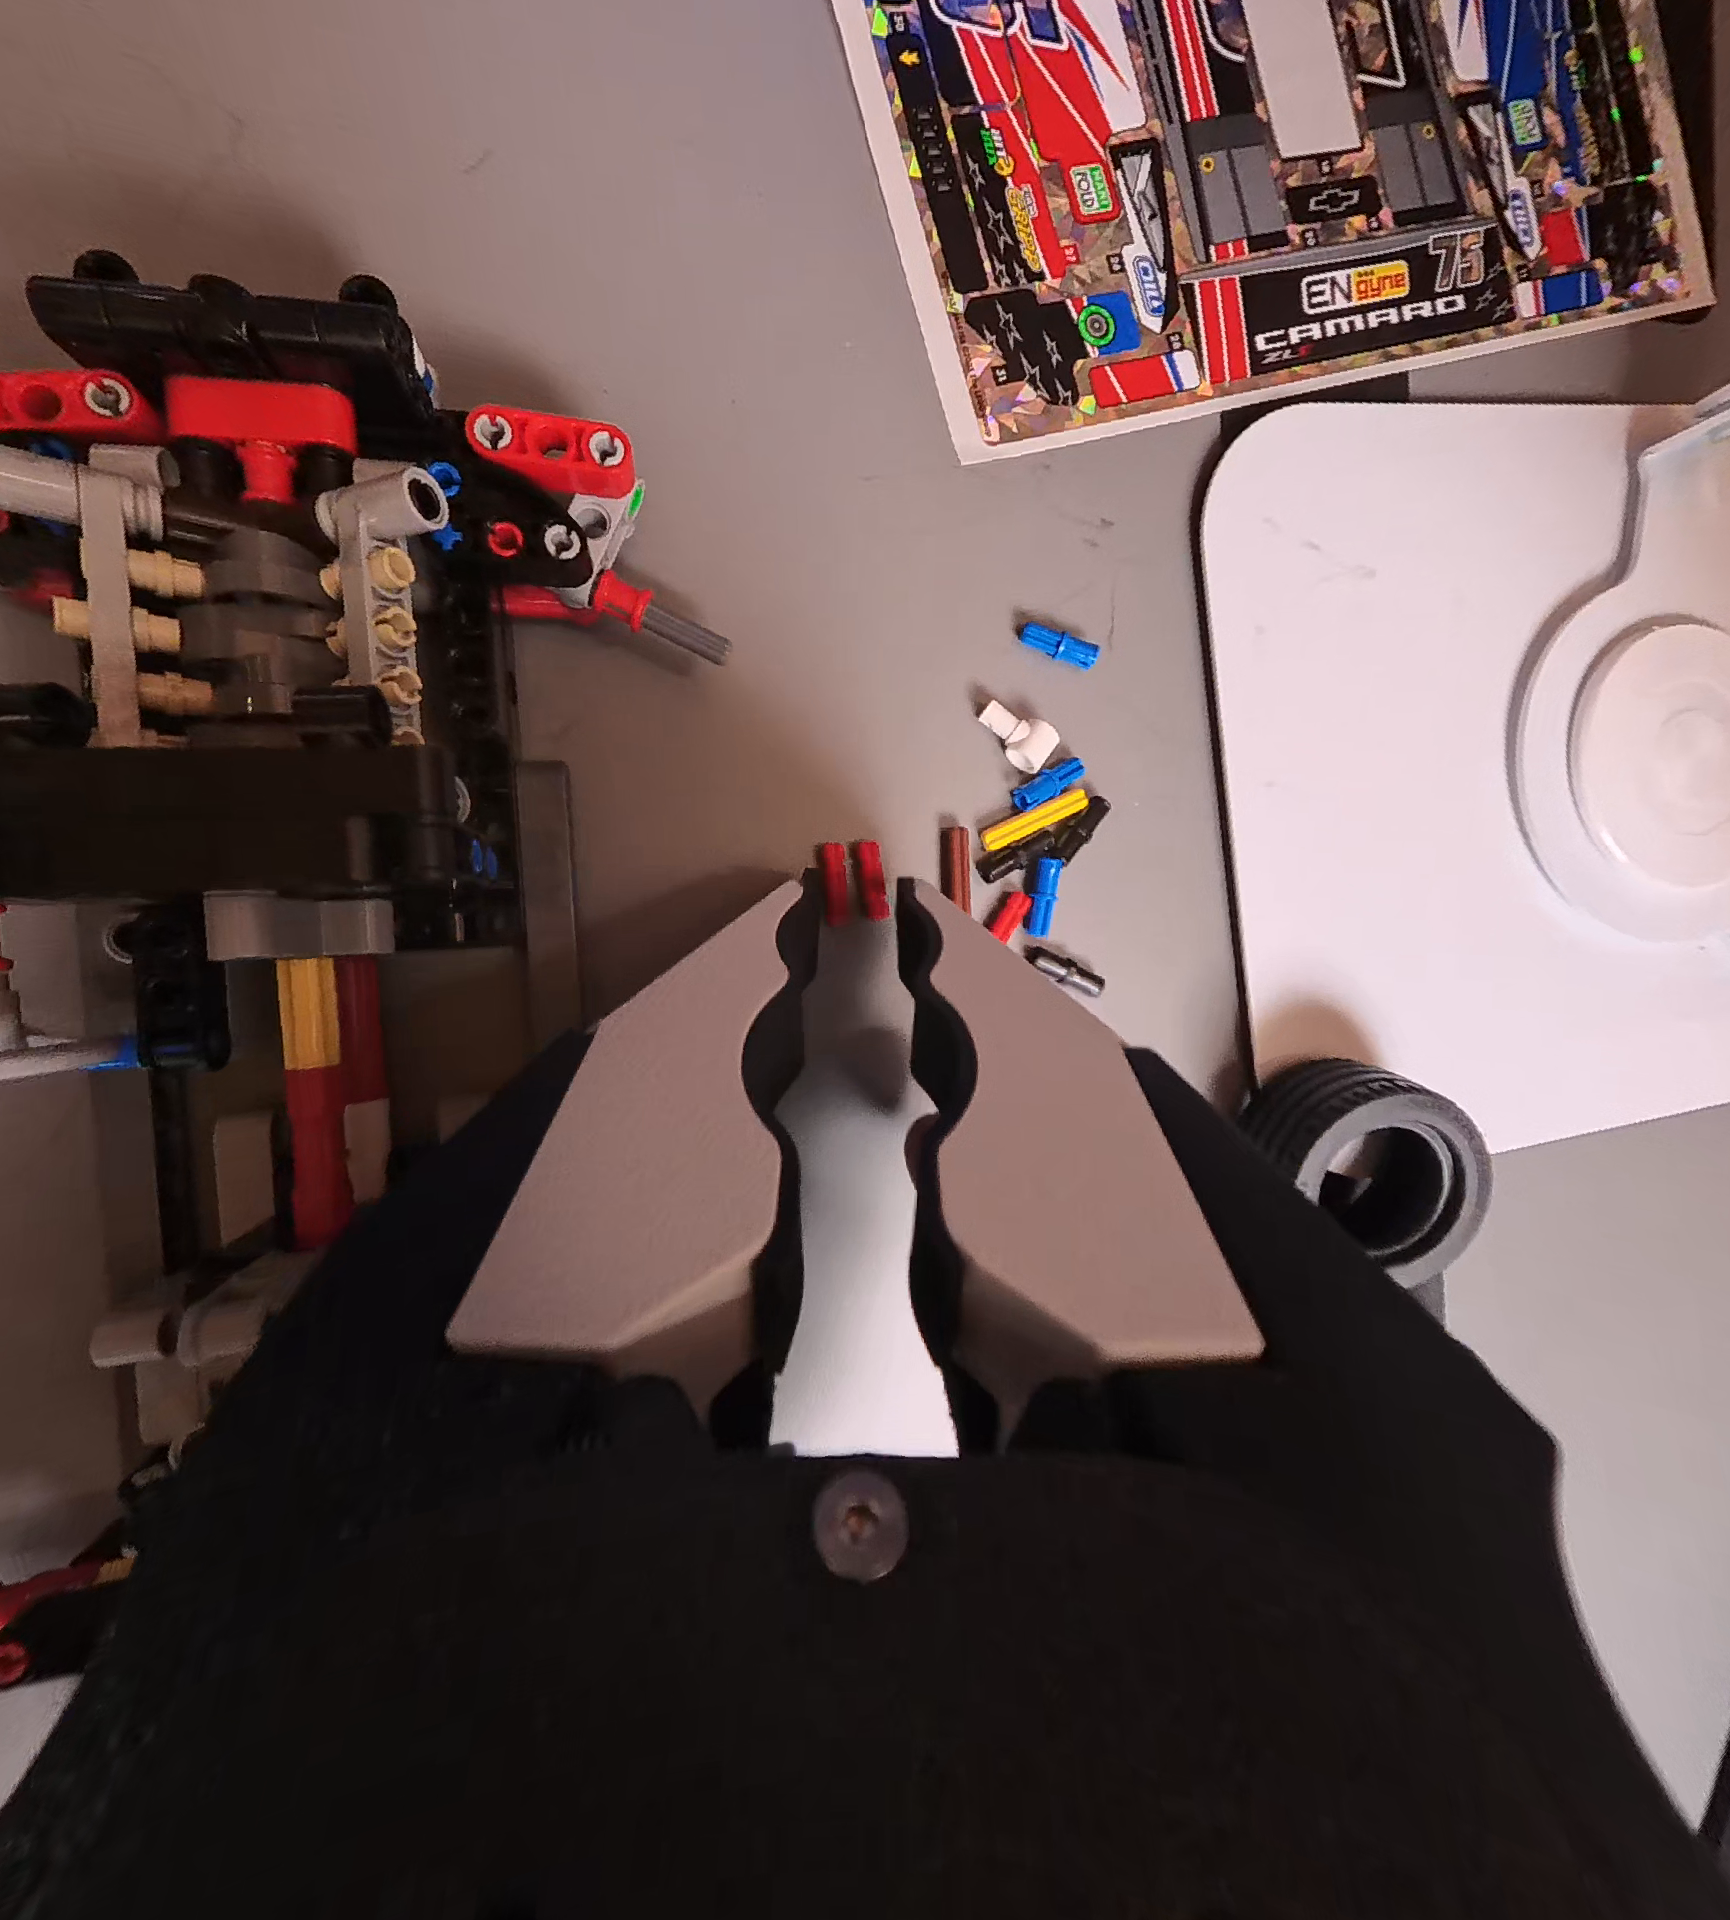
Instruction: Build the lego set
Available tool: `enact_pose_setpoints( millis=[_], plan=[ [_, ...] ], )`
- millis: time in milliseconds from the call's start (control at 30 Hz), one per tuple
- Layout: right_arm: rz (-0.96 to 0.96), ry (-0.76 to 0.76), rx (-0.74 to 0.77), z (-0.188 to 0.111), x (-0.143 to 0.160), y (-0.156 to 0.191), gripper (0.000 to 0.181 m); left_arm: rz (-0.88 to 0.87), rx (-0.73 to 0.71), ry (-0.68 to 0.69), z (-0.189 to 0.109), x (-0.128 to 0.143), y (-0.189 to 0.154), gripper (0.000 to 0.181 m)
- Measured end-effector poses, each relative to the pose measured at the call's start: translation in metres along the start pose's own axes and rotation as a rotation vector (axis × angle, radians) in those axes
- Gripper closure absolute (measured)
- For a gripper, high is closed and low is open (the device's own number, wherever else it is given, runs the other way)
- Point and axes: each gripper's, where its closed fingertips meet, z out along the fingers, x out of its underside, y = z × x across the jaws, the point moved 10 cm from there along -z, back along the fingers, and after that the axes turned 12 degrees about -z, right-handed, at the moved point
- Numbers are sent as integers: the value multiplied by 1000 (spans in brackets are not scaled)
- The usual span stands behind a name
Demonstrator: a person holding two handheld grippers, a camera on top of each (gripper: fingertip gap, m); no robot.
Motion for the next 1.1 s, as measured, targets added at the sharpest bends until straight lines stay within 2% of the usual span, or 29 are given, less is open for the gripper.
enact_pose_setpoints(
  millis=[500, 567, 600, 633, 700, 767, 867, 967, 1100],
  plan=[
    [91, -31, -101, 5, -1, -2, 180, -5, 2, 7, 0, 1, 1, 155],
    [92, 2, -125, 3, -2, -2, 181, -2, 0, 7, 0, 1, 1, 155],
    [72, 7, -101, -4, -4, -1, 181, -1, -2, 6, 0, 1, 2, 155],
    [62, -72, -45, -20, -11, -1, 181, 1, -5, 4, -1, 0, 2, 155],
    [127, -303, 39, -72, -27, 1, 181, -1, -8, -3, -3, -1, 2, 155],
    [121, -412, 86, -122, -33, 18, 181, -14, -7, -14, -5, -3, 3, 156],
    [102, -393, 60, -162, -27, 70, 181, -23, -3, -21, -5, -4, 3, 155],
    [81, -259, 23, -167, -11, 134, 181, -8, -3, -20, -4, -3, 0, 155],
    [113, -160, -30, -147, 4, 206, 181, 2, -7, -5, -1, 0, -1, 155]
  ],
)
